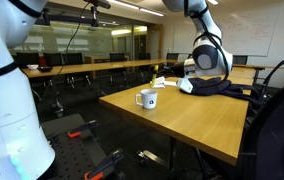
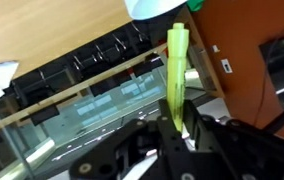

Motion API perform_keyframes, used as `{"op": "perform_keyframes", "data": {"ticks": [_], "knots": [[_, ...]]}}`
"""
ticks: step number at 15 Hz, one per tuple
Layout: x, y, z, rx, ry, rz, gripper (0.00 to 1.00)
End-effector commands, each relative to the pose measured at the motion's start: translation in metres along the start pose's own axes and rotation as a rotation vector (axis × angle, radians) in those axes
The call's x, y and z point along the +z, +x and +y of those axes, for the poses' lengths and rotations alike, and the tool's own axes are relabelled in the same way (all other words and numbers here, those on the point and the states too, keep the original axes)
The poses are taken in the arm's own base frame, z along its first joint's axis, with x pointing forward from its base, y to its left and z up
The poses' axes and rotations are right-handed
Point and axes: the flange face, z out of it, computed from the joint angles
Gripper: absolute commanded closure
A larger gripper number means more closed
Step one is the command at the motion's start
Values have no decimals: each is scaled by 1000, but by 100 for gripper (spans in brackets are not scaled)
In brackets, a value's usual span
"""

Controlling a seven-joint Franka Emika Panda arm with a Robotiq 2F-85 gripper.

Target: Put the marker into the white cup

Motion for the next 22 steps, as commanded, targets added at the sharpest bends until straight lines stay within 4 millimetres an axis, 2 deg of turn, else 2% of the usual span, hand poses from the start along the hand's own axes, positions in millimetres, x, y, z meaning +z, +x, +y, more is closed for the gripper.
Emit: {"op": "perform_keyframes", "data": {"ticks": [1, 5, 10, 11, 12, 16, 19, 20, 22], "knots": [[-1, -17, 15, -60, 10, 70, 95], [5, -46, 17, -94, 50, 103, 95], [13, -62, 18, -138, 85, 71, 95], [14, -63, 17, -146, 99, 55, 55], [14, -63, 15, -156, 106, 44, 54], [14, -52, -3, -147, 186, -3, 25], [14, -32, -14, -89, 114, -6, 3], [14, -25, -18, -70, 83, -11, 0], [13, -8, -27, -31, 11, -37, 0]]}}
